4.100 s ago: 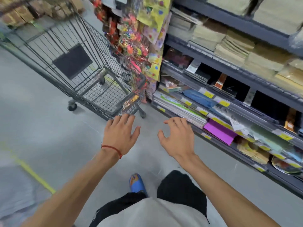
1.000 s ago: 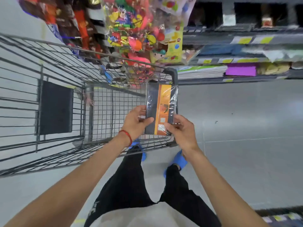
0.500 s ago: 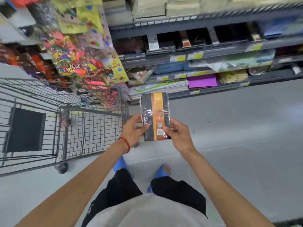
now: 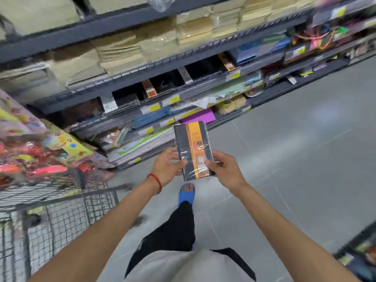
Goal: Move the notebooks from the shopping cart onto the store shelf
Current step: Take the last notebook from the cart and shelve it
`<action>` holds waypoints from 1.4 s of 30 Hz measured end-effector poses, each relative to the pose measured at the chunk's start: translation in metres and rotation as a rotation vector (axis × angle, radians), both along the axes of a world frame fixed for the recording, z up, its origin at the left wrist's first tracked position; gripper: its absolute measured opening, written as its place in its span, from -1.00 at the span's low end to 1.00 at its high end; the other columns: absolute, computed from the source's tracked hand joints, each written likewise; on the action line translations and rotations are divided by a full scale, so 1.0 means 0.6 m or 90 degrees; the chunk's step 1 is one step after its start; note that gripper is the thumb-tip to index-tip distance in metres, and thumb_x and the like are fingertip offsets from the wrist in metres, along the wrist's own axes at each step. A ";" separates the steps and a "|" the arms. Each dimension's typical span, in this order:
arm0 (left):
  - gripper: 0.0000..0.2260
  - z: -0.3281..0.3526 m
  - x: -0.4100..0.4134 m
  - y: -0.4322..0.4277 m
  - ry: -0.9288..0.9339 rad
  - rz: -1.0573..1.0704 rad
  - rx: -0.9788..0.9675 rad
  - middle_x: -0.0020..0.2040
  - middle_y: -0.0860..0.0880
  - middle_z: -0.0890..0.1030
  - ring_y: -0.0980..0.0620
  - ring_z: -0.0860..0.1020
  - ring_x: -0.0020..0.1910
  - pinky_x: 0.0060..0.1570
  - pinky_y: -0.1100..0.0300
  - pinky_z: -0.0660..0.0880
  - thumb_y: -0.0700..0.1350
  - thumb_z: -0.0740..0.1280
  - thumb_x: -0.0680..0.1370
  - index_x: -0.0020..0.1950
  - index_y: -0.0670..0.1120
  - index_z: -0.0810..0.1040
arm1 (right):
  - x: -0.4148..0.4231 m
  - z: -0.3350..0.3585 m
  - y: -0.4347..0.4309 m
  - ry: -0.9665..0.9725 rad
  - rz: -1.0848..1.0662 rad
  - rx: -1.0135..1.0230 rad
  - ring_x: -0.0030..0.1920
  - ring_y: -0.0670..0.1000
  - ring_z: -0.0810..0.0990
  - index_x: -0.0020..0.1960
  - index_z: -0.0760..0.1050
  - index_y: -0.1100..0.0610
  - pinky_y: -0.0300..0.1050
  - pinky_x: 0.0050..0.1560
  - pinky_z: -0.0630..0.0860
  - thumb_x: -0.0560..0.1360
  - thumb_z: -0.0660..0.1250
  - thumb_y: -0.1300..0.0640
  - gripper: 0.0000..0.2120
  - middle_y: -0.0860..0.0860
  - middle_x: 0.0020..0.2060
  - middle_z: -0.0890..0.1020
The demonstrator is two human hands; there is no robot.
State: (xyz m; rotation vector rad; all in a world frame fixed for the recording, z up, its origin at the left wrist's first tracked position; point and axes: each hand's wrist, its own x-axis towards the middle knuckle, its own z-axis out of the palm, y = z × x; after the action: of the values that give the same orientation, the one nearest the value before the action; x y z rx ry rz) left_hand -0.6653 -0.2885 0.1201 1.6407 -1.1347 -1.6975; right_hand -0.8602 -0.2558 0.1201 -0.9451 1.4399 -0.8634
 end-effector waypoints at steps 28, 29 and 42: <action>-0.65 -0.059 -0.461 -0.456 -0.092 0.156 -0.003 0.00 0.08 0.57 -0.07 0.57 0.11 0.12 -0.02 0.57 -0.27 0.40 0.54 0.29 -0.05 0.46 | -0.466 -0.045 -0.516 0.065 0.204 0.077 -0.04 -0.02 0.63 0.23 0.54 0.01 -0.26 -0.07 0.61 0.52 0.39 0.39 -0.61 -0.02 0.01 0.65; -0.60 -0.064 -0.481 -0.460 -0.096 0.174 -0.001 0.03 0.06 0.58 -0.03 0.58 0.09 0.10 0.05 0.58 -0.28 0.40 0.53 0.35 -0.09 0.45 | -0.483 -0.046 -0.531 0.058 0.213 0.079 -0.07 -0.07 0.62 0.20 0.55 -0.02 -0.27 -0.10 0.60 0.51 0.39 0.41 -0.60 -0.05 -0.02 0.65; -0.14 -0.123 -0.579 -0.517 -0.074 0.216 -0.052 0.28 -0.01 0.47 0.04 0.56 0.13 0.01 0.15 0.62 -0.38 0.54 0.34 0.55 -0.06 0.23 | -0.540 -0.101 -0.666 0.029 0.234 0.040 -0.12 -0.20 0.68 0.25 0.57 0.08 -0.28 -0.10 0.59 0.49 0.39 0.46 -0.57 -0.08 -0.04 0.69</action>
State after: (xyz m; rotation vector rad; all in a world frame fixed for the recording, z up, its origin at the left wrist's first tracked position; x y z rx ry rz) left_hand -1.0128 -0.5988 0.0462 1.7816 -0.9012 -1.3406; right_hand -1.1842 -0.6557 0.0592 -1.1423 1.2703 -0.5242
